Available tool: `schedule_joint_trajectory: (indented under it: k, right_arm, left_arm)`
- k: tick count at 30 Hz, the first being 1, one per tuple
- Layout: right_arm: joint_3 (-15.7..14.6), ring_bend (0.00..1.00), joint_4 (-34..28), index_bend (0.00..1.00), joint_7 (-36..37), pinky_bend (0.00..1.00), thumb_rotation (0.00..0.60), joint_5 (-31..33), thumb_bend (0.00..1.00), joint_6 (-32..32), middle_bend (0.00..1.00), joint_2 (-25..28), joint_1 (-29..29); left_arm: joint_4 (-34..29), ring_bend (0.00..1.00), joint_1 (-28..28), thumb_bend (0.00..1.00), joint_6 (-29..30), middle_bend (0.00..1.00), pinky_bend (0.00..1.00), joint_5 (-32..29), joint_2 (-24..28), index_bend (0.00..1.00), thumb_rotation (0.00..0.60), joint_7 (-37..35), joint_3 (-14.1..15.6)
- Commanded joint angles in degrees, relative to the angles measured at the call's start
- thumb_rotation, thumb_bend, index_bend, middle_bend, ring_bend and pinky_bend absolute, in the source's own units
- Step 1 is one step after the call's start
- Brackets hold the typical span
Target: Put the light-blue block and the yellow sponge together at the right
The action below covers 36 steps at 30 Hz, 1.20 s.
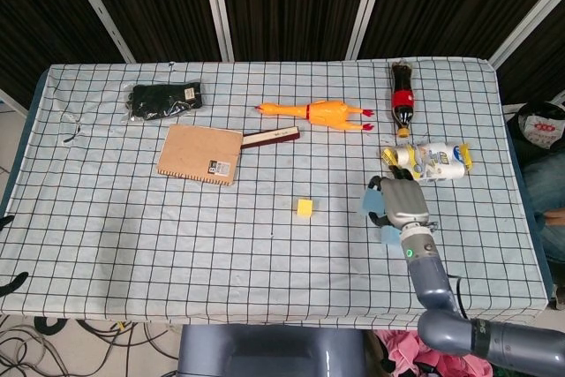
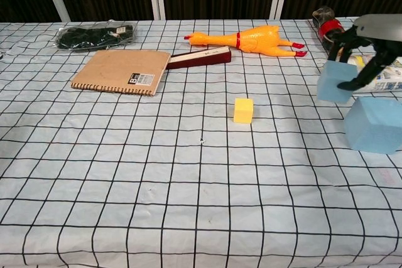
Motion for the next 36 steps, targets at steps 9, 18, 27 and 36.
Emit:
schedule_joint_trajectory:
  k: [9, 18, 27, 36]
  right_arm:
    - [-5.63, 0.08, 1.03, 0.47, 3.33, 0.09, 0.6, -10.26, 0.31, 4.36, 0.39, -4.47, -3.59]
    - [-6.74, 0.08, 4.22, 0.47, 2.29, 0.09, 0.6, -11.57, 0.31, 3.71, 0.39, -6.88, -3.41]
    - [-8.09, 0.08, 6.55, 0.47, 2.17, 0.09, 0.6, -11.82, 0.31, 0.59, 0.39, -7.04, -3.33]
    - [-8.45, 0.08, 9.22, 0.47, 2.87, 0.09, 0.6, -12.81, 0.31, -0.86, 0.39, -7.73, -3.37]
  left_arm:
    - [0.02, 0.0, 0.18, 0.03, 0.42, 0.05, 0.0, 0.19, 0.02, 0.17, 0.6, 0.07, -0.03]
    - [0.06, 0.0, 0.08, 0.03, 0.16, 0.05, 0.0, -0.05, -0.07, 0.17, 0.6, 0.24, -0.12]
    - [-0.02, 0.0, 0.33, 0.03, 0.74, 0.05, 0.0, -0.05, -0.14, 0.17, 0.6, 0.54, -0.25]
    - [-0.05, 0.0, 0.37, 0.03, 0.74, 0.06, 0.0, -0.01, -0.1, 0.17, 0.6, 0.59, -0.24]
